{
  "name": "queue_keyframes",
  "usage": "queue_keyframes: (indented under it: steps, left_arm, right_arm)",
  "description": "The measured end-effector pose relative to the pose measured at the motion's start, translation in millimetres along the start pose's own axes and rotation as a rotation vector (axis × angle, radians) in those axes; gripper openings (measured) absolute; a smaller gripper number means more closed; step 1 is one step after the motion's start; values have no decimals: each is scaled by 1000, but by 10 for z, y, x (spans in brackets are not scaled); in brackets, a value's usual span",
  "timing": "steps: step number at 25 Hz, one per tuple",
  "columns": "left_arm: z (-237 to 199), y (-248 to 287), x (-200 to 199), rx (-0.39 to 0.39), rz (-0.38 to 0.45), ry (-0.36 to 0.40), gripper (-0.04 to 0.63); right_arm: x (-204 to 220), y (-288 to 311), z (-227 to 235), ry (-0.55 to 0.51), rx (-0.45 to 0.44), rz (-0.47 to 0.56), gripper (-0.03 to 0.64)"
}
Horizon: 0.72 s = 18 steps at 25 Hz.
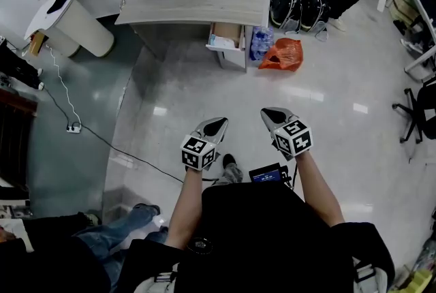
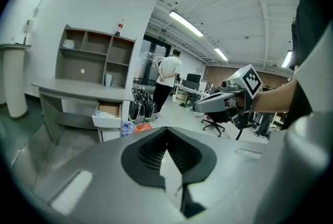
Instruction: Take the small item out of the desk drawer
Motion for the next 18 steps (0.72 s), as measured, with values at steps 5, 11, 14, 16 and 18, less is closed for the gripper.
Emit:
queue_keyframes:
  steps: [5,11,14,16,18]
  left_arm:
    - [-324,81,-120,39,-2,-1,3]
    - [-640,112,-260,120,4,-8,3]
    - [-821,78,-309,137,8,-10,3]
    - [-927,43,-326,148,13,-15,3]
    - [-1010,3,-318,159,17,-21,3]
  right_arm:
    - [-163,245,21,3,30,-7,-2]
    - [-347,526,-8,21,65,-8,-2]
    - [-439,682,-73,19,75,-9,-2]
    - [-482,771,-127,19,81,-12,-2]
    - [-503,840,-183,17,88,-15,-2]
Point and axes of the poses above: the fingertips, and each gripper's own axes: y forward along the fingers, z to its right, x out of its underside, the point moved 6 cm from there along -y, backward along the fingers, and after that the axes turned 7 degrees about x, right-handed, at the moved point
